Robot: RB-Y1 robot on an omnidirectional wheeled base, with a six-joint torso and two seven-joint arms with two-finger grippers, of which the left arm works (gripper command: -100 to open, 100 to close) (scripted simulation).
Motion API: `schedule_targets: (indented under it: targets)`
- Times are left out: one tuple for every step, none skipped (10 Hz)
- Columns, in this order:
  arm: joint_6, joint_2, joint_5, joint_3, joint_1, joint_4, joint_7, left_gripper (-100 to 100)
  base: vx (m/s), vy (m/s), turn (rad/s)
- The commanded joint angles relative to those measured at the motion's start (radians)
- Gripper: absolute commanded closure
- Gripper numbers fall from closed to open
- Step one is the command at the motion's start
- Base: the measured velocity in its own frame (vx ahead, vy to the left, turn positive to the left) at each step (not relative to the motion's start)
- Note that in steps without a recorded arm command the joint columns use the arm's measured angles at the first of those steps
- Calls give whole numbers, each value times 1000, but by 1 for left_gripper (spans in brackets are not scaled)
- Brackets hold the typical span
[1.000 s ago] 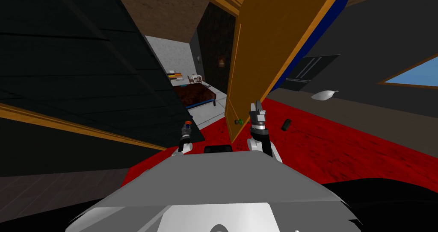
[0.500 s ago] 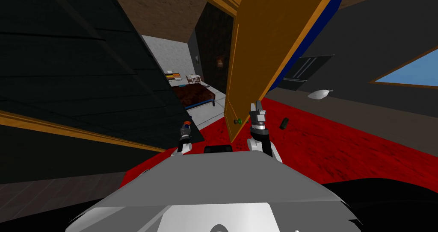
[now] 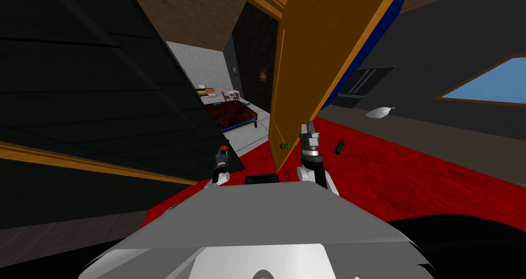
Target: Pull the door open
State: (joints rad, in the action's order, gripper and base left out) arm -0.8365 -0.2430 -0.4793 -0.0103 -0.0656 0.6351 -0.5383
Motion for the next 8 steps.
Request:
schedule_targets:
  targets:
    - [0,-4,-6,1,0,-3,-50,100,11,1,-59]
    - [0,-4,-6,1,0,-3,-61,100,8,2,-17]
    - [-1,-7,-10,1,0,-5,-98,100,7,-1,-35]
    - [-2,-9,-14,1,0,-6,-124,100,10,-1,-51]
    - [-2,-9,-14,1,0,-6,-134,100,10,2,-17]
    - [-3,-12,-17,2,1,-7,-169,100,13,3,-32]
    - [-4,-15,-20,2,1,-9,-196,100,18,5,-49]
    - [-4,-15,-20,2,1,-9,-205,100,16,5,-19]
